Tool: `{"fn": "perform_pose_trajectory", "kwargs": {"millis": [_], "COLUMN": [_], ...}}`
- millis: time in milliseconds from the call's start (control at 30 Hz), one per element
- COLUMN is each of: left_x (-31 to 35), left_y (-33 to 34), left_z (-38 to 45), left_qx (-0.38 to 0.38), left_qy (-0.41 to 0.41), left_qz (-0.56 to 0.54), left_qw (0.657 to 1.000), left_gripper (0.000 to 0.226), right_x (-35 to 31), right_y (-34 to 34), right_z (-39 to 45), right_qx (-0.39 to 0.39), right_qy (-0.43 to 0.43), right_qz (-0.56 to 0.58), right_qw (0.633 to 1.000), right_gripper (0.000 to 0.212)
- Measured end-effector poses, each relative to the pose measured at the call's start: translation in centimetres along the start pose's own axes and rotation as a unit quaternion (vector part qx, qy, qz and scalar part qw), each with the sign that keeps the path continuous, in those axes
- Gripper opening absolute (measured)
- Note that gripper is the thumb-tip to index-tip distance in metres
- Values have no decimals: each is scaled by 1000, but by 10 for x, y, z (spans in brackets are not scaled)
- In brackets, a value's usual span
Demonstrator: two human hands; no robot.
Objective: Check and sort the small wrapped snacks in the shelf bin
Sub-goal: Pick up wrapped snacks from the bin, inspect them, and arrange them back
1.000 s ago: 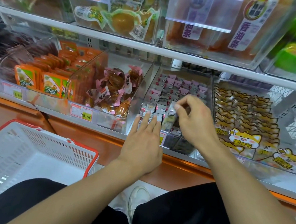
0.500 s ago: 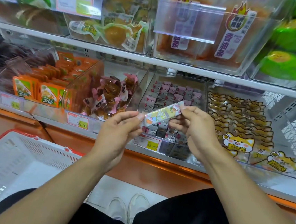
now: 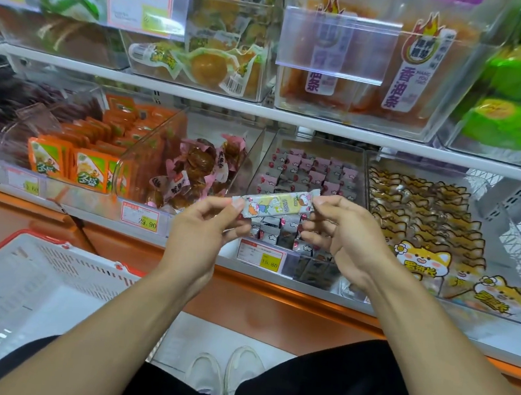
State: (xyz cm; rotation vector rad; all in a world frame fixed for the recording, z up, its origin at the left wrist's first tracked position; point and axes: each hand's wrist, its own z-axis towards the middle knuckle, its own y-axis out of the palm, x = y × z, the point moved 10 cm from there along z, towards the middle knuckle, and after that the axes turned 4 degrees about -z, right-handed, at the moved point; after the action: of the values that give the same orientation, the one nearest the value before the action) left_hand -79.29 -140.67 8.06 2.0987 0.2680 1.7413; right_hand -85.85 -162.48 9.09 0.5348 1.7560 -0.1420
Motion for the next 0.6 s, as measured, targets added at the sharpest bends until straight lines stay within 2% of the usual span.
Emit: {"fn": "perform_pose_trajectory", "kwargs": {"millis": [67,100,200,267,333,433,500,600], "left_x": [13,18,21,10,1,1,11,20], "left_y": [3,5,8,13,16,18,18,23], "left_z": [0,0,-1,-2,-3,-3,-3,-5], "left_qx": [-30,-46,-87,-110,-107,-106,-120,-164], "left_qy": [50,63,37,-21,-52,-37,5,51], "left_qz": [63,86,55,-4,-23,-28,7,39], "left_qw": [996,993,994,994,993,993,993,984], "left_gripper": [6,8,19,29,42,51,50,48], "right_x": [5,6,1,-8,-18,-23,-19,-3], "right_y": [6,7,12,13,17,23,26,31], "right_z": [-1,-2,-3,-3,-6,-9,-9,-9], "right_qx": [-42,-59,-99,-118,-136,-155,-191,-225], "right_qy": [25,31,-1,-54,-122,-171,-137,-34], "right_qz": [-8,-22,-11,-3,-60,-145,-105,-36], "right_qw": [999,998,995,992,981,962,966,973], "right_gripper": [45,51,27,31,39,45,46,53]}}
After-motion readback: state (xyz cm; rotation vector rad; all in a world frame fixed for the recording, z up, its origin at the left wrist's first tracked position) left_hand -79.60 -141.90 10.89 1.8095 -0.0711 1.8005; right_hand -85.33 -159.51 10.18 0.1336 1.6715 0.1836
